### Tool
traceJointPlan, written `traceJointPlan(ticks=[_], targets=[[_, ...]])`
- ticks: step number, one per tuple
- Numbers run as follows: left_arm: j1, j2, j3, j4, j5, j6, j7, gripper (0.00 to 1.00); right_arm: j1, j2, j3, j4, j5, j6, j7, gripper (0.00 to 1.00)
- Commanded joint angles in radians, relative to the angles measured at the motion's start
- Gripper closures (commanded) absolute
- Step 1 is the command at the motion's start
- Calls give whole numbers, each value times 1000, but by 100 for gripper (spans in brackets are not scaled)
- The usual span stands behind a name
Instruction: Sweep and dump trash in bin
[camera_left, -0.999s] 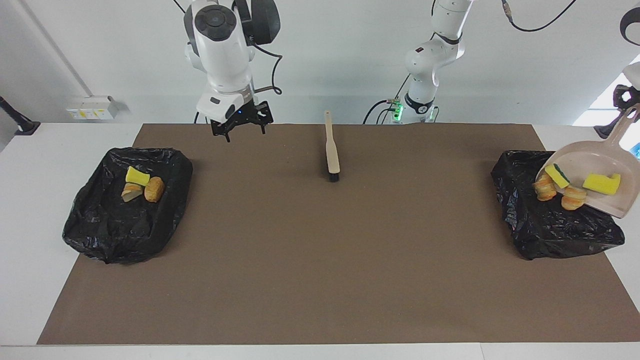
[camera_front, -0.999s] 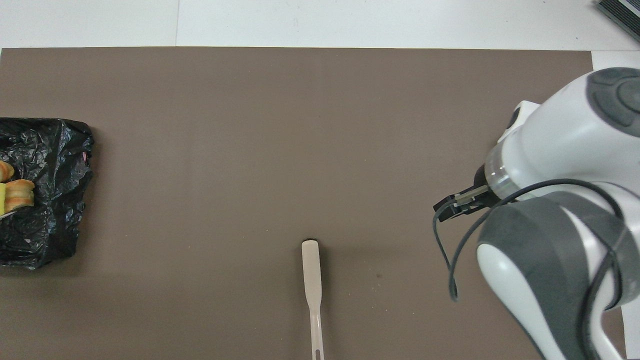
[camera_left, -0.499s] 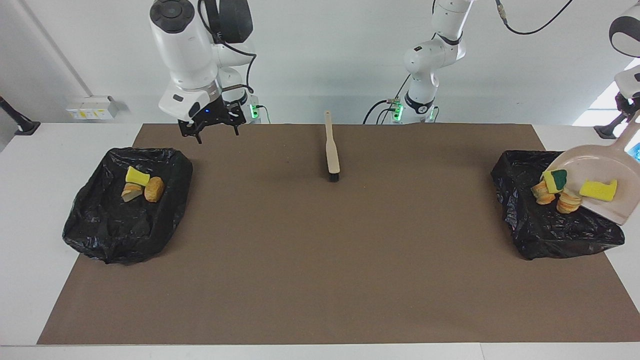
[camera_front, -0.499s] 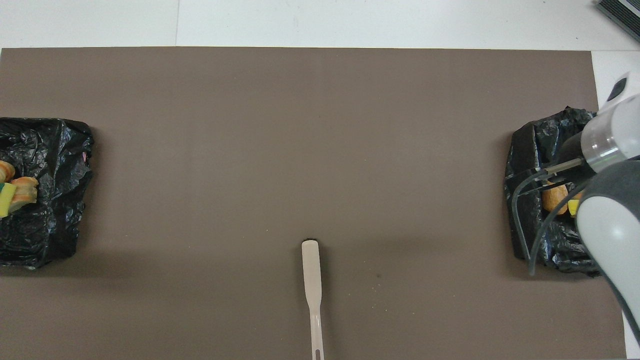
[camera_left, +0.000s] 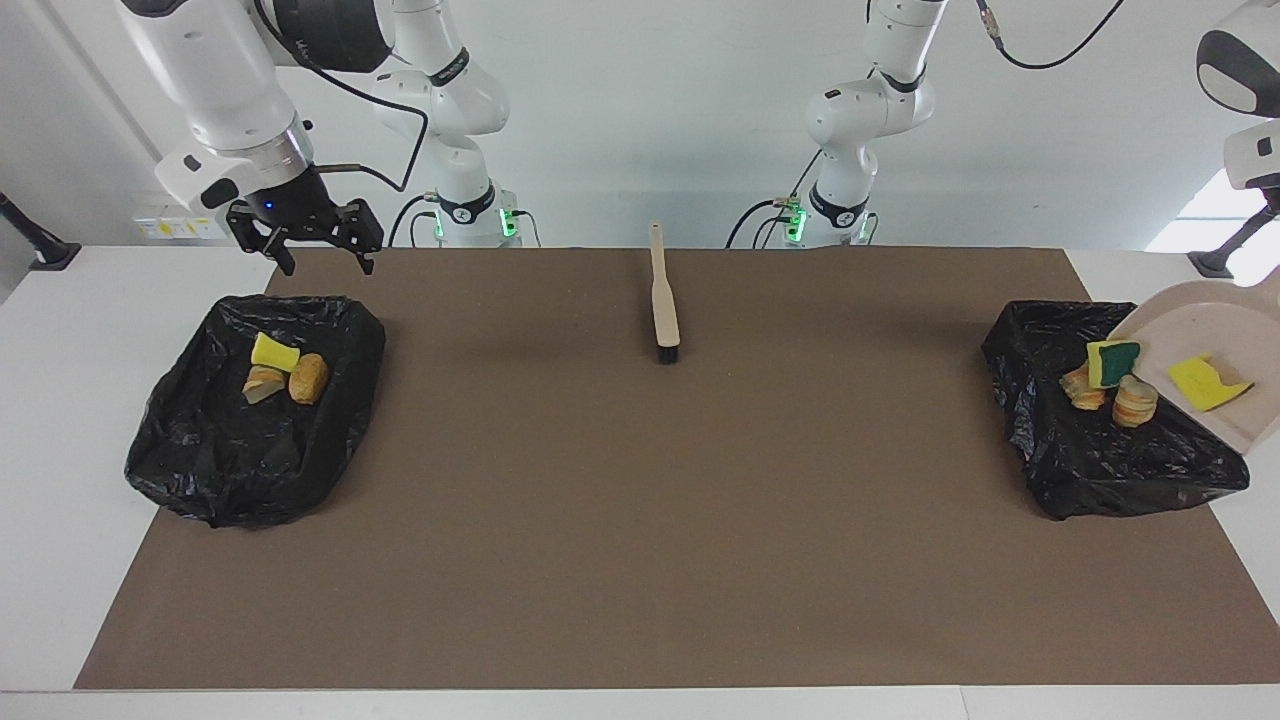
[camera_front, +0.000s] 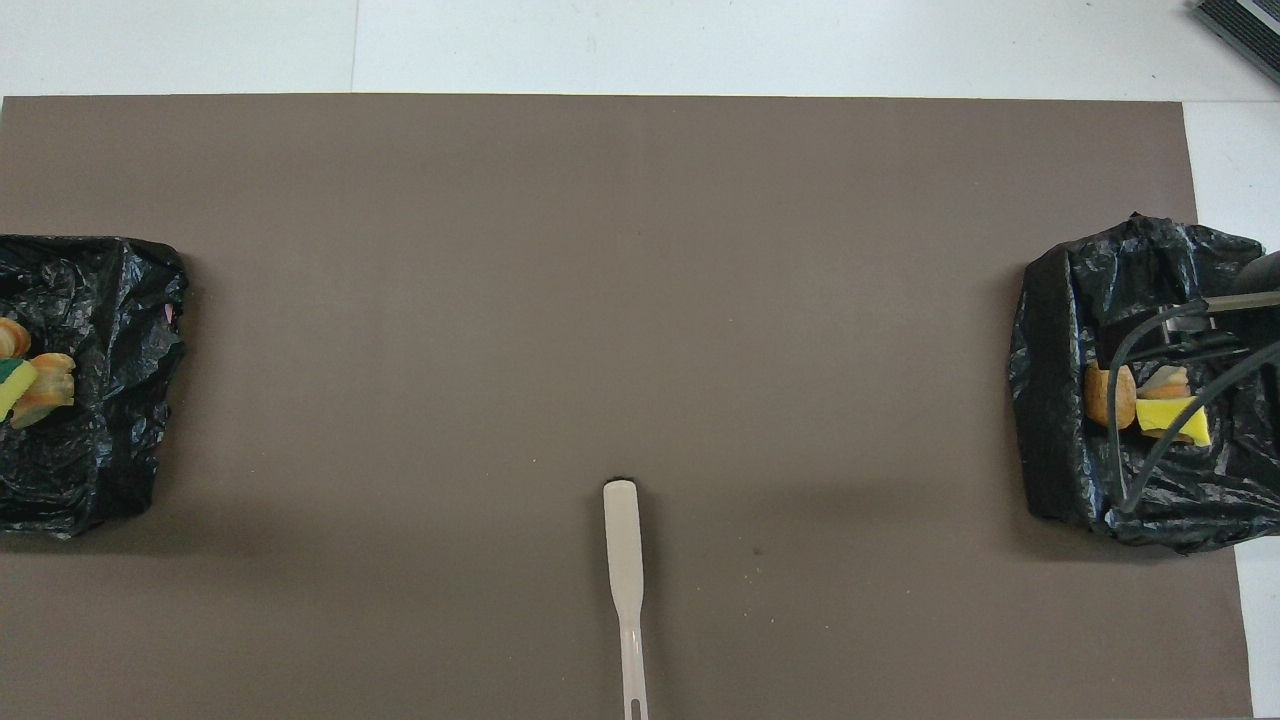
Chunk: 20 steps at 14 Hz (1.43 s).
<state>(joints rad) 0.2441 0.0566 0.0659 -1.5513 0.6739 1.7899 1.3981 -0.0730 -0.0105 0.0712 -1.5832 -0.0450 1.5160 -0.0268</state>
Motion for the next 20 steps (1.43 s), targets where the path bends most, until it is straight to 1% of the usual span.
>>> traceJointPlan(ticks=[1,3,11,13,15,17,19,20], targets=[[-14,14,11,45,16,-10,19,100,-8,-32,9,-24,11,-5,24,0],[-16,11,9,45,16,-7,19,100,-8,-31,7,-23,54,4,45,0],[-16,2,-8,46,16,-3,19,100,-7,-28,9,-23,53,30,53,0],[-16,2,-12,63,18,2,19,100,-8,-23,9,-18,53,35,54,0],[-20,2,-23,89,67,-3,19,100,-13,-20,7,-21,43,93,56,0],[-31,0,-37,102,114,-13,22,100,-25,-20,7,-23,53,105,57,0],[-39,-3,-35,102,108,-21,22,100,-28,-20,7,-24,56,122,53,0],[-39,-23,-40,102,107,-21,22,100,-28,-19,7,-24,54,122,53,0]])
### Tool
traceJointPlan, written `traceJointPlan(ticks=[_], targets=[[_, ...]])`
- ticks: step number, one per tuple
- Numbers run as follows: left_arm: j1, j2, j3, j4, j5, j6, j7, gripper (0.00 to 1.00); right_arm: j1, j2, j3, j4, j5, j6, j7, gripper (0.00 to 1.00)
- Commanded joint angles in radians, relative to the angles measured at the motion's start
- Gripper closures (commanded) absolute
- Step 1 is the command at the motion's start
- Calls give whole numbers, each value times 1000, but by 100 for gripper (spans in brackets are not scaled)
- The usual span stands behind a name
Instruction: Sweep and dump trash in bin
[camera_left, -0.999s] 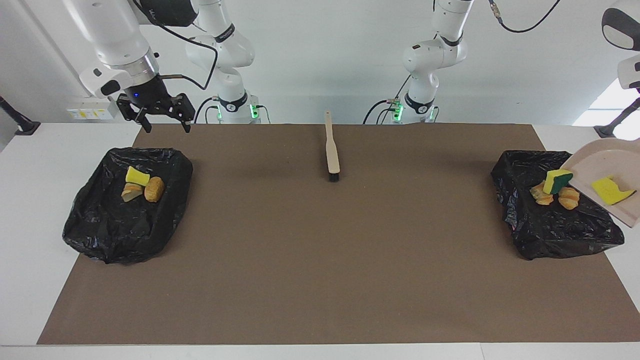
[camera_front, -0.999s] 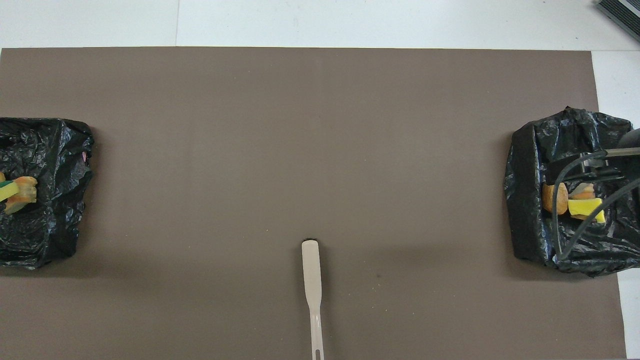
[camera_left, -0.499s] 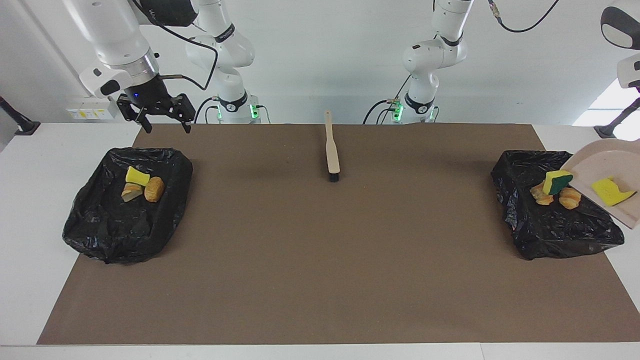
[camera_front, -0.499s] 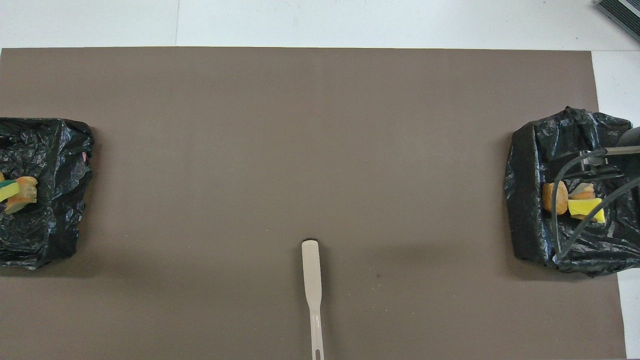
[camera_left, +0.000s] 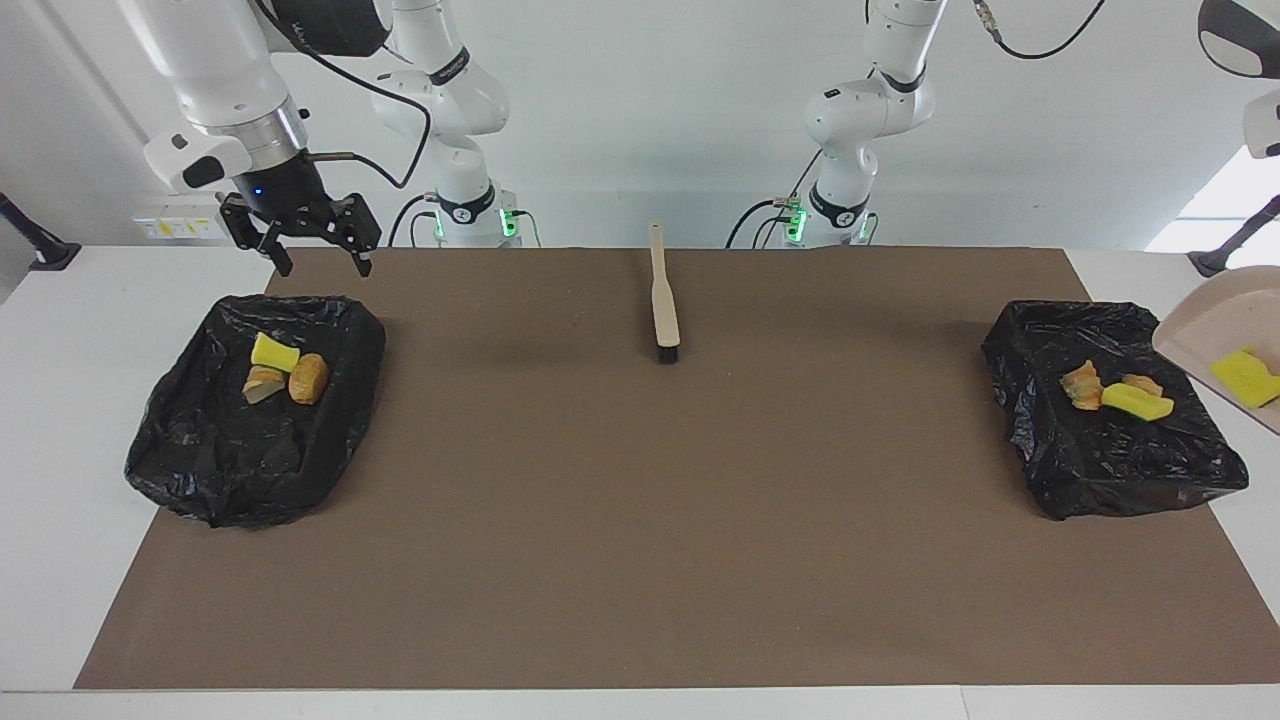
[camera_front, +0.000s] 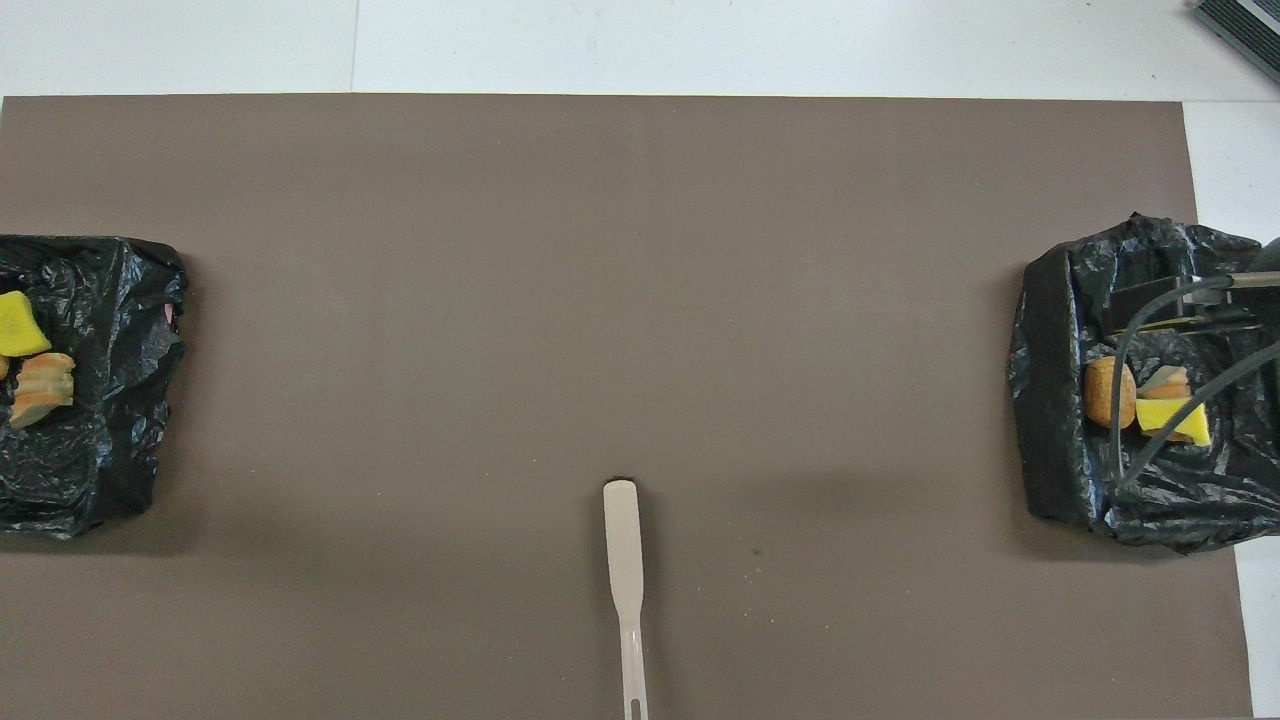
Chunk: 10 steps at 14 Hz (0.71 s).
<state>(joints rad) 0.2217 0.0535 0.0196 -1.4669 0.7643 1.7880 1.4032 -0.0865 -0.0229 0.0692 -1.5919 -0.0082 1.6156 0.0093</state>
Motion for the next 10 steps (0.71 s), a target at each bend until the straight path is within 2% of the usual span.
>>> traceJointPlan(ticks=[1,10], targets=[[-16,-23,7,17,18,-19,17,100,-16,-8,9,-16,17,17,15,0],[-16,-49,-9,-4,15,-29,17,100,-10,-8,11,-14,14,7,14,0]])
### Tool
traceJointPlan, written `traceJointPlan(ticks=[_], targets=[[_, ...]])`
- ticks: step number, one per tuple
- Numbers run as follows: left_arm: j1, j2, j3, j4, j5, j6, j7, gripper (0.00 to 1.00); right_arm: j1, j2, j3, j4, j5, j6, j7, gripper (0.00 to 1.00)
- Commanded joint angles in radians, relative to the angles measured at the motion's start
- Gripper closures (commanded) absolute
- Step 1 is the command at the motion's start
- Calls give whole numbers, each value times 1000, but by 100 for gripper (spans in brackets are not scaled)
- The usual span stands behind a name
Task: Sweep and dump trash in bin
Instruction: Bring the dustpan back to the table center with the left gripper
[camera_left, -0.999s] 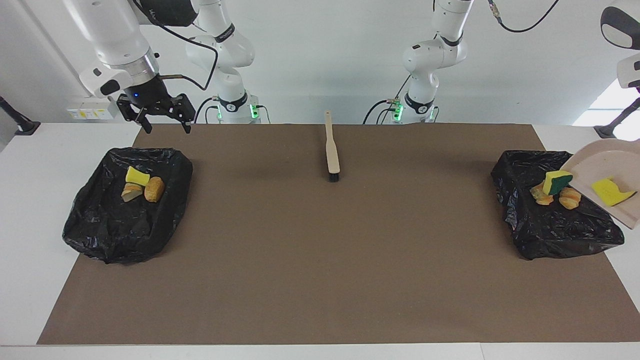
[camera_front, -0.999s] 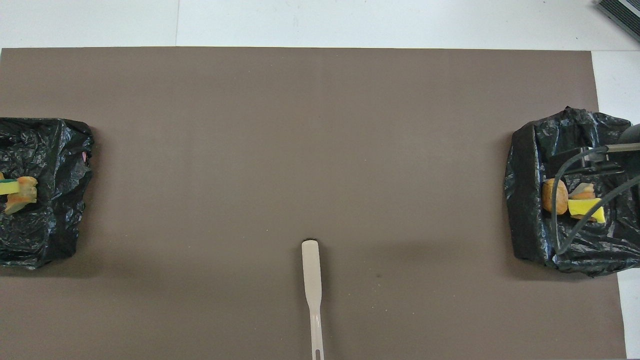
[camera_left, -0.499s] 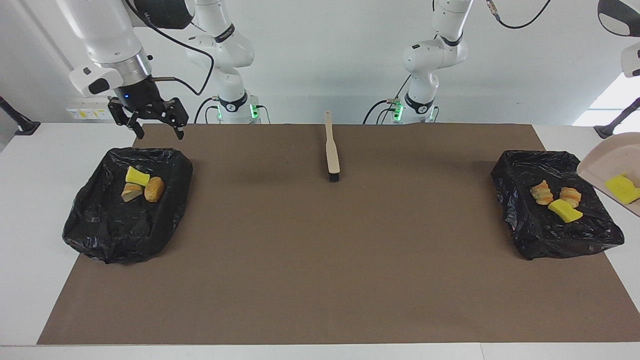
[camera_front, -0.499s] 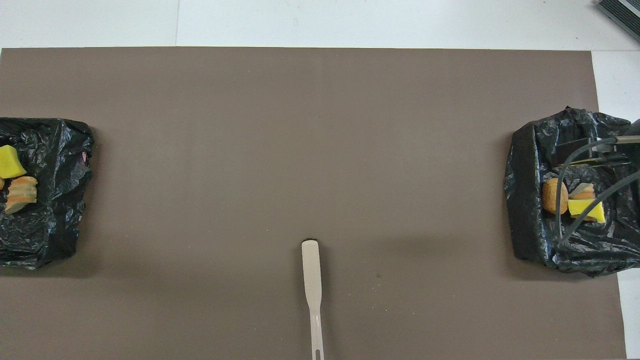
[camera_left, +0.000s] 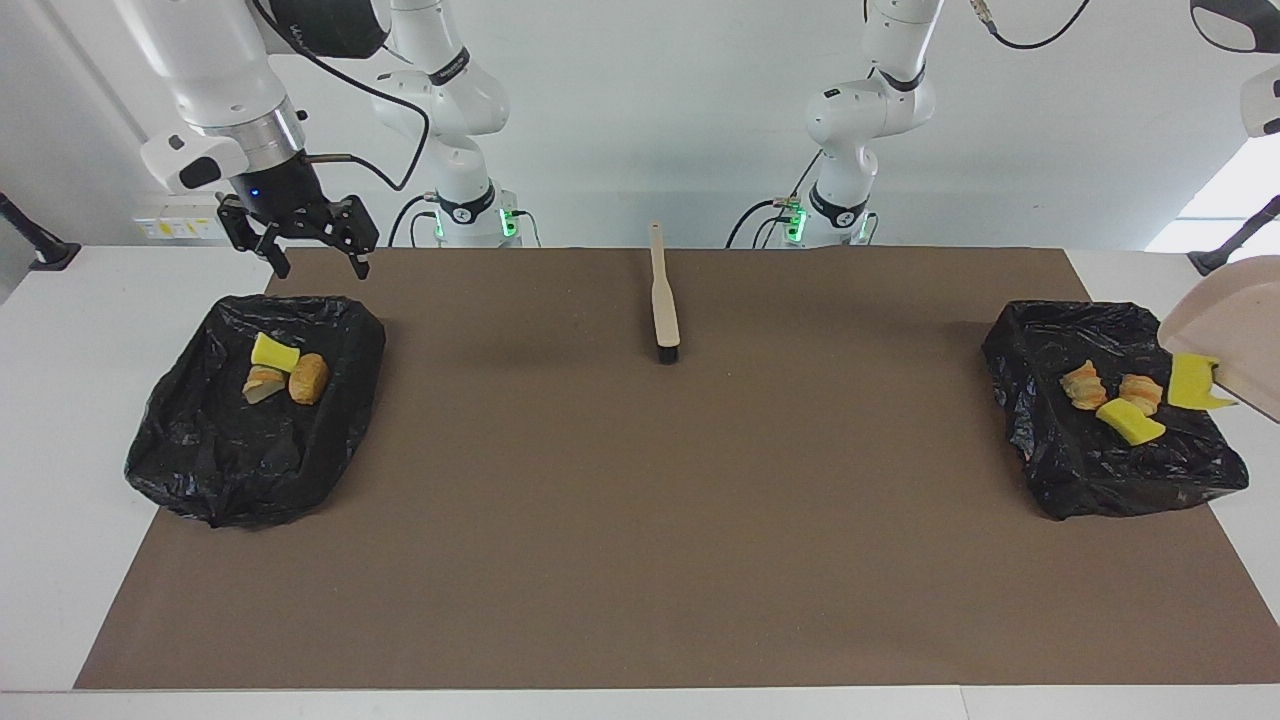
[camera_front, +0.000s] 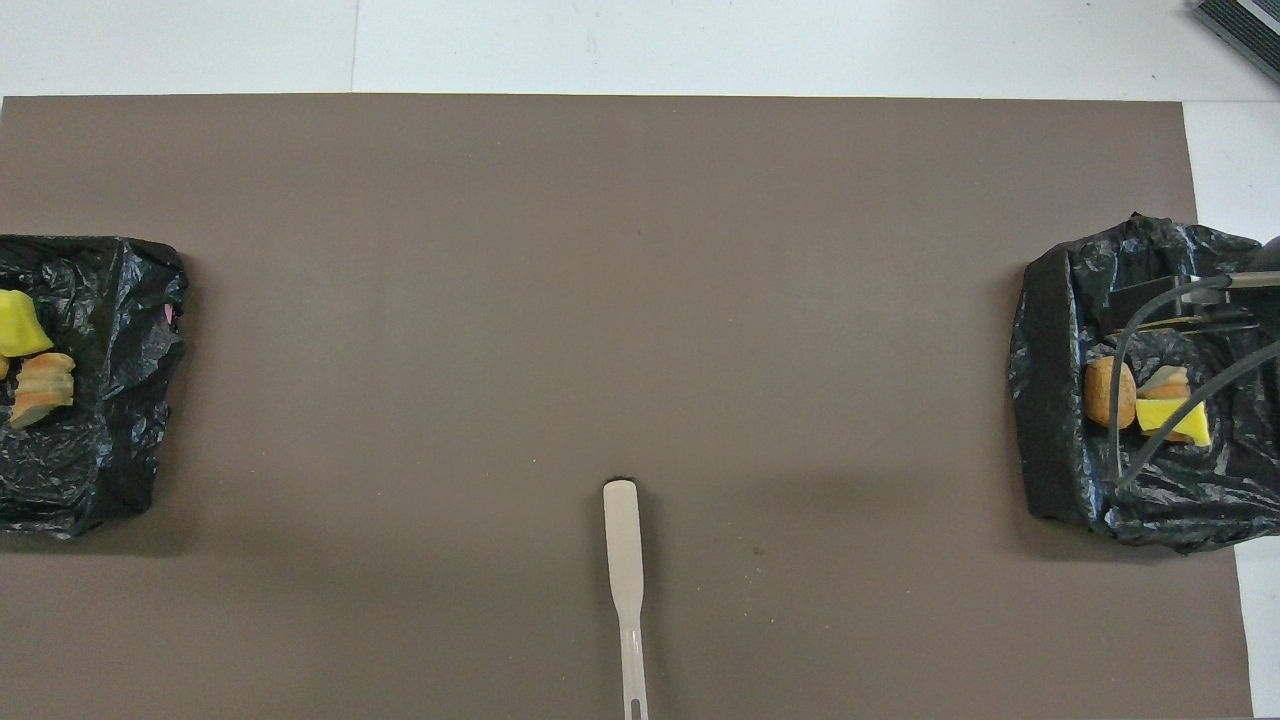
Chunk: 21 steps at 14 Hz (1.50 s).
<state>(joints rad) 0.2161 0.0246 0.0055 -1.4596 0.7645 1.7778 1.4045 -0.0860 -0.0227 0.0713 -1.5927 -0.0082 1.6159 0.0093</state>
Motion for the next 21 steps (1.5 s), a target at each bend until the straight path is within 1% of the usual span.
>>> traceJointPlan(ticks=[1,5,11,13,15,19,21], targets=[[-11,-22,5,-13,19,-26,16,100,-12,-8,8,-13,14,4,14,0],[-24,-25,-4,-15,0,-23,10,100,-15,-13,8,-15,14,-16,14,0],[-31,-28,-4,-16,-226,-70,-30,100,-15,-13,8,-15,14,-28,14,0],[-32,-41,-7,-36,-284,-116,-120,100,-15,-13,8,-15,14,-28,14,0],[-64,-64,-13,-68,-326,-155,-223,100,-15,-13,7,-15,14,-28,15,0],[-138,-141,-16,-180,-427,-218,-450,100,-21,-13,7,-15,14,-30,14,0],[-204,-173,-16,-240,-476,-222,-597,100,-21,-14,7,-15,13,-36,15,0]])
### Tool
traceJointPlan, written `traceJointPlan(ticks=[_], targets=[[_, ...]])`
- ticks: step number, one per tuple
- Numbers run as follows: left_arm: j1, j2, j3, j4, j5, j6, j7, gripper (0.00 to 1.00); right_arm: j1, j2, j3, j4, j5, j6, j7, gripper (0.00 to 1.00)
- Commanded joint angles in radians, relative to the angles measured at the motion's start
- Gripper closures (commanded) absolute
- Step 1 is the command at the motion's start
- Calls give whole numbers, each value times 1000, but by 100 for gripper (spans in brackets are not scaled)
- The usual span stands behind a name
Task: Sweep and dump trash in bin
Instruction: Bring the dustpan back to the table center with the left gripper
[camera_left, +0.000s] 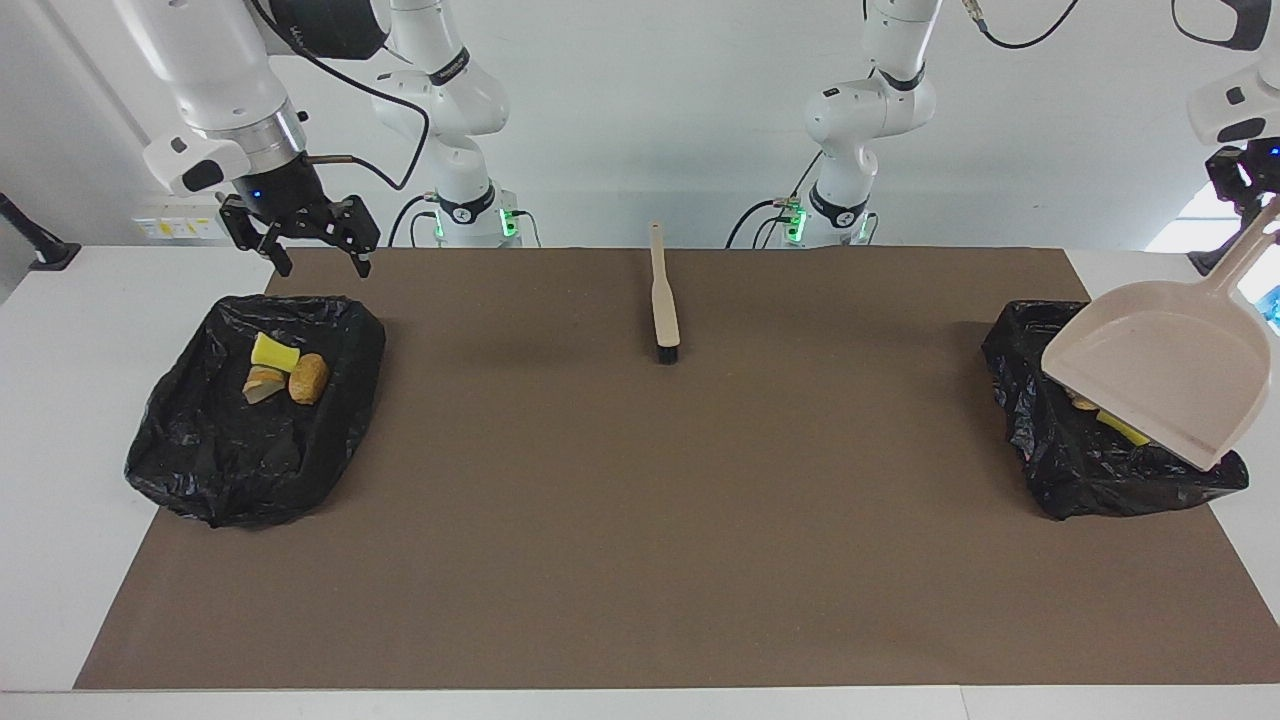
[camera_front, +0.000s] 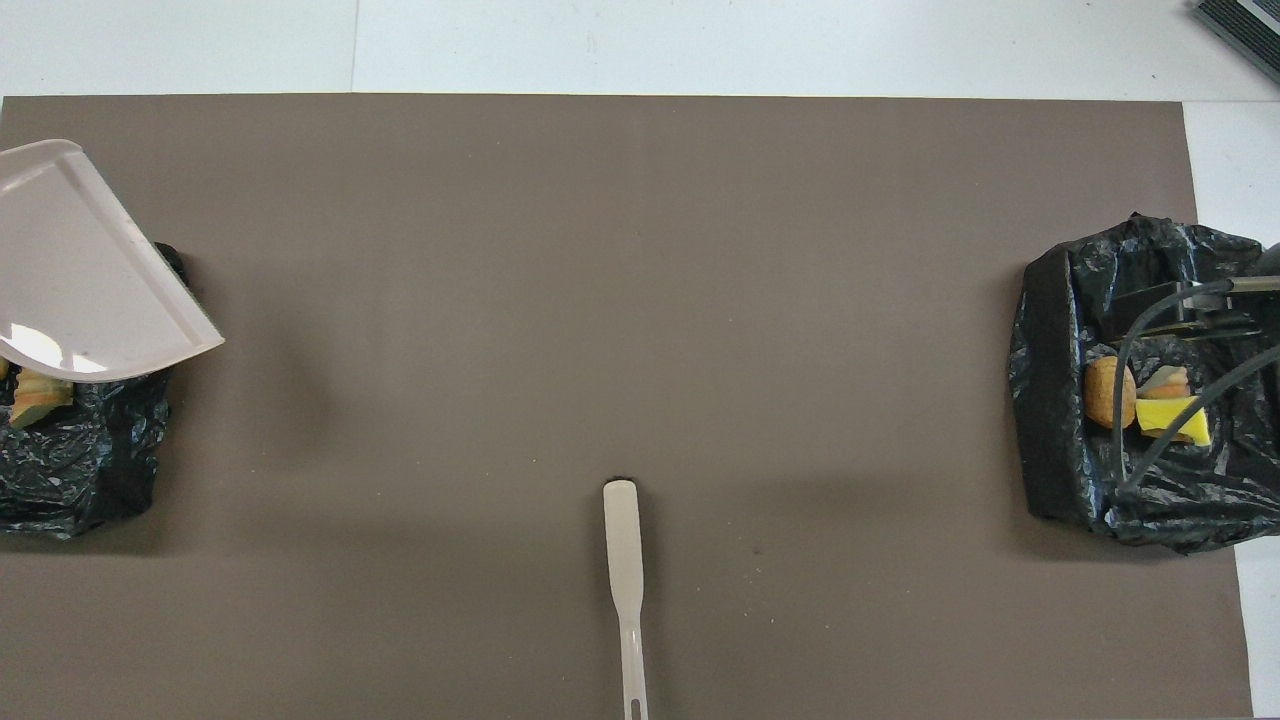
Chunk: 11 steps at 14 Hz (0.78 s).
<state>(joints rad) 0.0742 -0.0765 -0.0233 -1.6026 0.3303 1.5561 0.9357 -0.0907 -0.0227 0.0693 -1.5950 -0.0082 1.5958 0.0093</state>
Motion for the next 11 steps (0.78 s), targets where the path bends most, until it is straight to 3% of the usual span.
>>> traceJointPlan(ticks=[1,5,8,11], targets=[[-98,-78,13,-118,-71,2,-211,100,-17,-14,10,-13,13,-16,14,0],[-276,-57,13,-177,-181,38,-540,100,-17,-14,9,-13,14,-19,15,0],[-407,-40,13,-256,-290,194,-838,100,-17,-14,9,-13,13,-31,15,0],[-464,-3,13,-272,-404,285,-937,100,-17,-14,9,-13,11,-31,14,0]])
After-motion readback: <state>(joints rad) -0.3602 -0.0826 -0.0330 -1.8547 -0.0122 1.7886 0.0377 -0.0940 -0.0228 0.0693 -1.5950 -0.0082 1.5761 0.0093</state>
